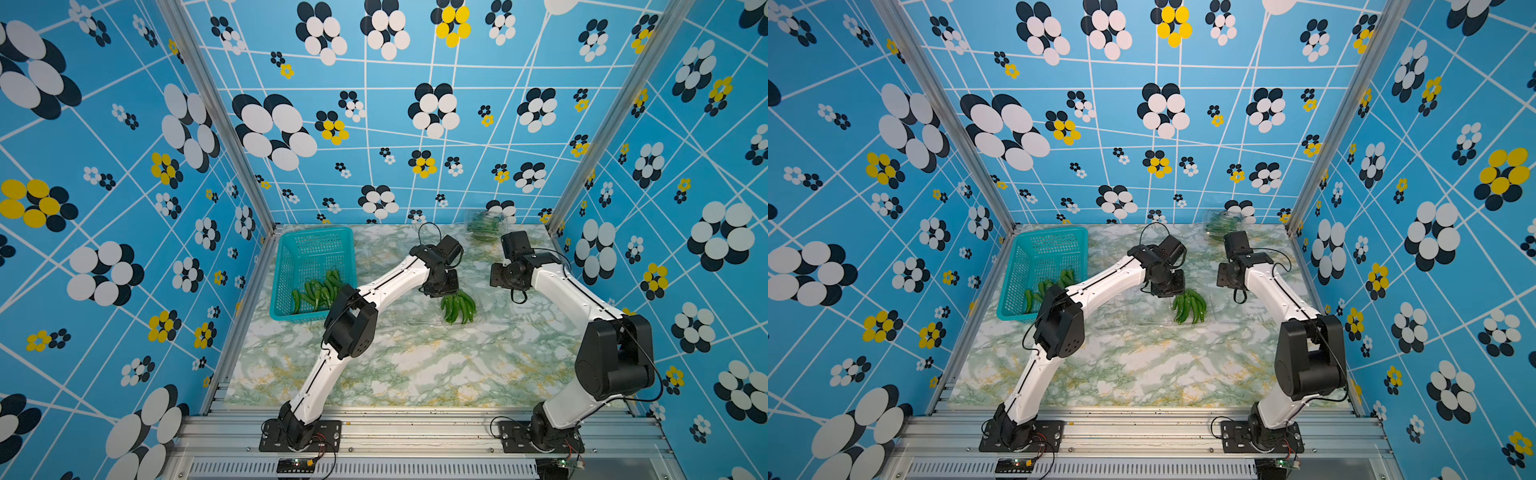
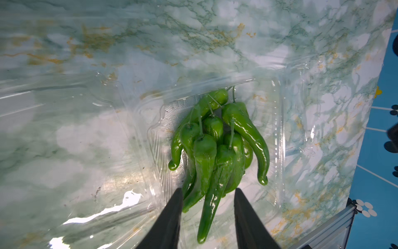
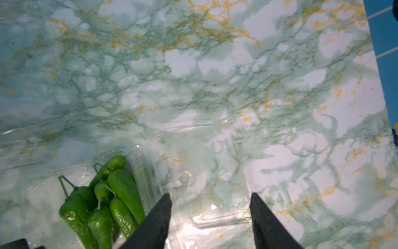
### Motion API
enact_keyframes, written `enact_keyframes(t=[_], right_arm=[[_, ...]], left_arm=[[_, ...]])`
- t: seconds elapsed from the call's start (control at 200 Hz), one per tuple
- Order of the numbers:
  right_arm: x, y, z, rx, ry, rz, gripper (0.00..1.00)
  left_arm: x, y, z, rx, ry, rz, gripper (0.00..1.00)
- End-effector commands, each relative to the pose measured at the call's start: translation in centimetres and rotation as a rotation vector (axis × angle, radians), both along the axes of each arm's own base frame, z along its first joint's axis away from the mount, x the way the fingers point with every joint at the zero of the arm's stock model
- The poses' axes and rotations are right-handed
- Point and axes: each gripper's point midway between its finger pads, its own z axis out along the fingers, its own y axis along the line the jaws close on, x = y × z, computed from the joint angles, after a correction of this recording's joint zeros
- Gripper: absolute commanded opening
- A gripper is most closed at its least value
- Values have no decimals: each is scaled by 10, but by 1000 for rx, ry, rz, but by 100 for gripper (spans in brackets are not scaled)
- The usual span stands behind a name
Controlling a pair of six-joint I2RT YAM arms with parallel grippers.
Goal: Take small green peppers out of containers
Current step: Pick up the green pepper from the packing box.
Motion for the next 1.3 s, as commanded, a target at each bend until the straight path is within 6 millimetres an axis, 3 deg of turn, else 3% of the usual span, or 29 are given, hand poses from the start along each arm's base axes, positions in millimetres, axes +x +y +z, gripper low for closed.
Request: enact_keyframes(t=[0.0, 0.51, 0.834, 1.044, 1.119, 1.299], right_arm=[[1, 4, 6, 21, -25, 18, 61], [4, 9, 4, 38, -27, 43, 60], [6, 9, 2, 30, -17, 46, 59], [8, 9, 7, 32, -20, 49, 59], [8, 12, 11, 42, -21, 54, 59], [8, 29, 22, 116, 2, 125, 58]], left_arm=[[3, 3, -10, 44, 11, 5, 42], [14, -6, -37, 29, 50, 27, 42], [16, -9, -43, 21, 66, 25, 29], [15, -8, -29, 15, 47, 7, 8], [12, -6, -22, 17, 41, 0, 6], [1, -3, 18, -4, -15, -37, 6]])
